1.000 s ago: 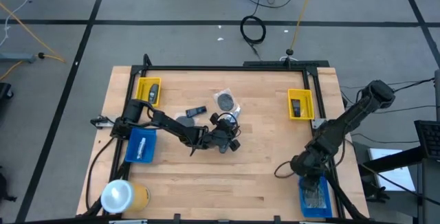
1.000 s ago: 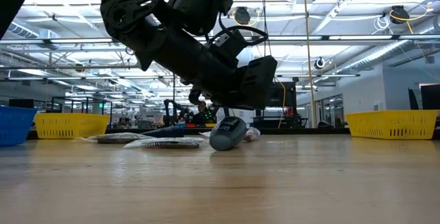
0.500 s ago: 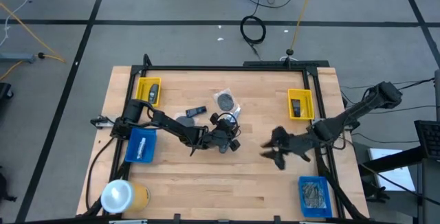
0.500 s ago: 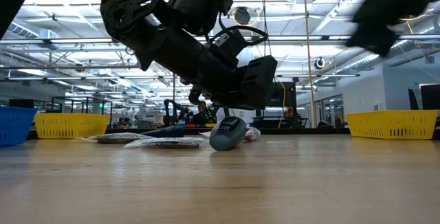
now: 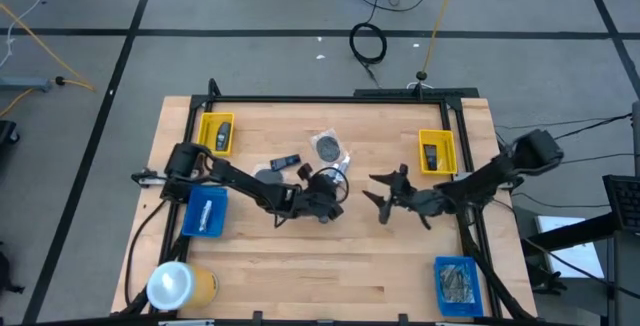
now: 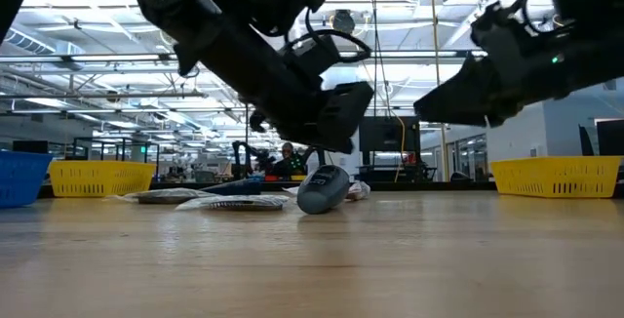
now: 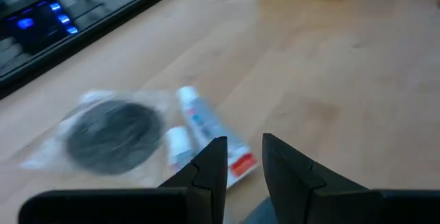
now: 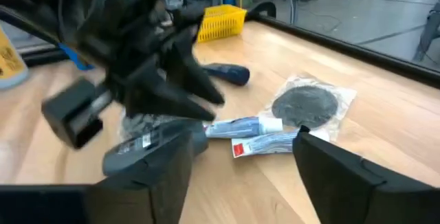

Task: Pick & Place Travel size toiletries
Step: Put the white toothpaste into the left blue basket

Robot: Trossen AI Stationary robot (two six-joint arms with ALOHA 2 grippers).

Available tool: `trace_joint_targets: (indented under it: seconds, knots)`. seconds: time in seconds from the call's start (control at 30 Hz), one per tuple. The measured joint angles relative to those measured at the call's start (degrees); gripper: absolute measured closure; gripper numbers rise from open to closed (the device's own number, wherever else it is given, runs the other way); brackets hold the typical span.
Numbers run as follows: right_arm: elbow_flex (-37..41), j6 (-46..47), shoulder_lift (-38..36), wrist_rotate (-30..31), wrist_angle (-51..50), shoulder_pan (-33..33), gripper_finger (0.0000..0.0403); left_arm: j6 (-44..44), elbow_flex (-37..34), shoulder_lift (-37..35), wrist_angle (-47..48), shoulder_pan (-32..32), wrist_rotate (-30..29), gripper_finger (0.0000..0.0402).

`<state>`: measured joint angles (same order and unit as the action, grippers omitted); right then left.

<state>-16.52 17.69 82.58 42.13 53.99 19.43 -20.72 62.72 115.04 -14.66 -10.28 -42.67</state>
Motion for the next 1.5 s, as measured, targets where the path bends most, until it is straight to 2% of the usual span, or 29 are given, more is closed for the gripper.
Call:
trace_joint_targets:
  seconds: [0.1, 0.2, 0.33, 0.43, 0.5, 0.57, 0.67, 0.9, 1.0, 1.1, 1.27, 1.4, 1.5]
  knots:
    - [-1.26, -0.58, 4.25, 0.04, 0.03, -1.36, 0.0137, -5.27, 0.02, -1.68, 7.53, -0.78, -3.40, 0.0309]
    - [-1.64, 3.26, 8.31, 0.34, 0.47, -1.94, 0.0134, -12.43, 0.04, -1.93, 14.54, -1.82, -6.93, 0.0309]
    - [-1.68, 4.72, 14.04, 7.50, 0.83, -2.13, 0.0144, -20.08, -0.01, -1.46, 22.51, -1.65, -11.59, 0.0309]
    - [-1.70, 4.18, 16.52, 10.48, 1.02, -2.13, 0.0153, -22.54, -0.02, -1.81, 22.18, 0.17, -11.84, 0.0309]
    - [-1.70, 4.16, 17.88, 10.36, 1.00, -2.13, 0.0159, -21.18, 0.00, -1.97, 19.04, 1.94, -7.16, 0.0309]
    - [-1.68, 4.83, 19.33, 10.26, 1.04, -2.13, 0.0164, -16.82, 0.00, -1.88, 15.92, 3.98, 0.63, 0.0309]
    - [-1.63, 5.50, 21.63, 10.16, 0.91, -2.11, 0.0170, -15.77, 0.00, -1.86, 12.16, 7.46, 9.14, 0.0295]
    - [-1.59, 9.94, 25.48, 10.50, 0.98, -1.27, 0.0184, -21.60, 0.00, -1.86, 12.39, 13.33, 22.34, 0.0191]
    - [-1.66, 10.45, 26.38, 10.60, 1.44, -0.94, 0.0188, -22.39, 0.00, -1.86, 13.34, 13.75, 23.63, 0.0160]
    - [-1.66, 10.12, 26.54, 10.60, 1.37, -0.97, 0.0188, -22.00, 0.00, -1.82, 12.05, 12.85, 24.06, 0.0153]
    - [-1.64, 9.25, 26.54, 10.48, 1.32, -0.96, 0.0190, -23.87, -0.02, 0.77, 11.30, 11.15, 20.26, 0.0180]
    - [-1.31, 10.60, 26.61, 10.34, 0.91, -0.95, 0.0193, -25.39, 0.06, 1.39, 11.79, 10.80, 17.44, 0.0233]
    - [-1.13, 11.41, 26.61, 10.23, 1.08, -0.95, 0.0193, -23.34, 0.06, 1.41, 11.79, 10.83, 16.39, 0.0284]
